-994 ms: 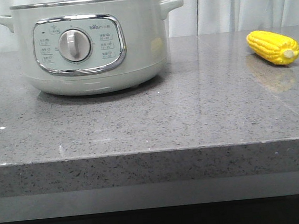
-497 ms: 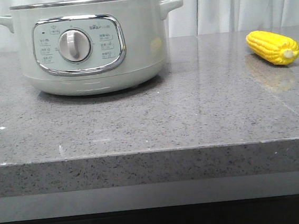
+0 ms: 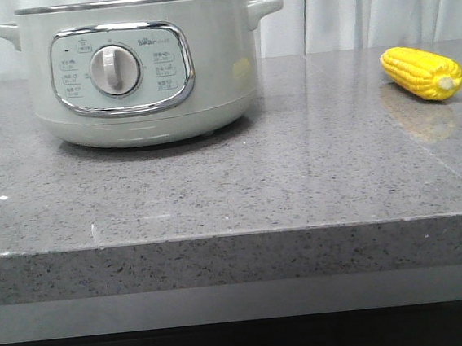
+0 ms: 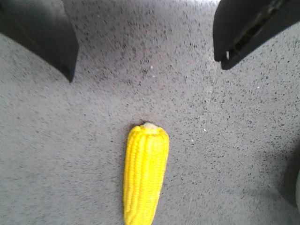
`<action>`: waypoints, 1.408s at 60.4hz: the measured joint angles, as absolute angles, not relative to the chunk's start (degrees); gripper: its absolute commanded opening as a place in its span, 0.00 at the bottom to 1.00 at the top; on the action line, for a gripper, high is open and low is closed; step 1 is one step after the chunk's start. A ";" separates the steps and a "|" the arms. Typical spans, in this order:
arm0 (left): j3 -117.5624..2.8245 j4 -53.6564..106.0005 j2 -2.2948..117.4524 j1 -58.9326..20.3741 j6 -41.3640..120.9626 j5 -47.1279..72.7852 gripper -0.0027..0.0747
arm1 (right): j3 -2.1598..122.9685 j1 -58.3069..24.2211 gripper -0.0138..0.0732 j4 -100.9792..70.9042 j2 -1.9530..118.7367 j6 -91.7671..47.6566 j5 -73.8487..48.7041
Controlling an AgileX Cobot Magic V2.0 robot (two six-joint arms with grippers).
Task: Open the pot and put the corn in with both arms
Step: 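Lower the right gripper onto the yellow corn cob and grasp it, then lift the corn with the right gripper and carry it over the pot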
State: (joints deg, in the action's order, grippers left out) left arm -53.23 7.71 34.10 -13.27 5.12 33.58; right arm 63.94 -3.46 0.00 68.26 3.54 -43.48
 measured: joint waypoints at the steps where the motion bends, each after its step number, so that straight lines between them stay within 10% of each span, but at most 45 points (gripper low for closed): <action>1: -53.23 7.71 34.10 -13.27 5.12 33.58 0.28 | 64.56 -3.52 0.85 0.00 69.17 3.54 -43.79; 71: -53.23 7.71 34.10 -13.27 5.12 33.58 0.28 | 95.85 -3.61 0.85 0.00 110.60 3.03 -52.34; 85: -53.23 7.71 34.10 -13.27 5.12 33.58 0.28 | 95.79 -3.61 0.63 0.00 111.61 3.03 -53.29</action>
State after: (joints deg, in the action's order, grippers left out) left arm -53.23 7.71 34.10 -13.27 5.12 33.58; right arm 95.79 -3.61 0.00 111.61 3.03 -53.29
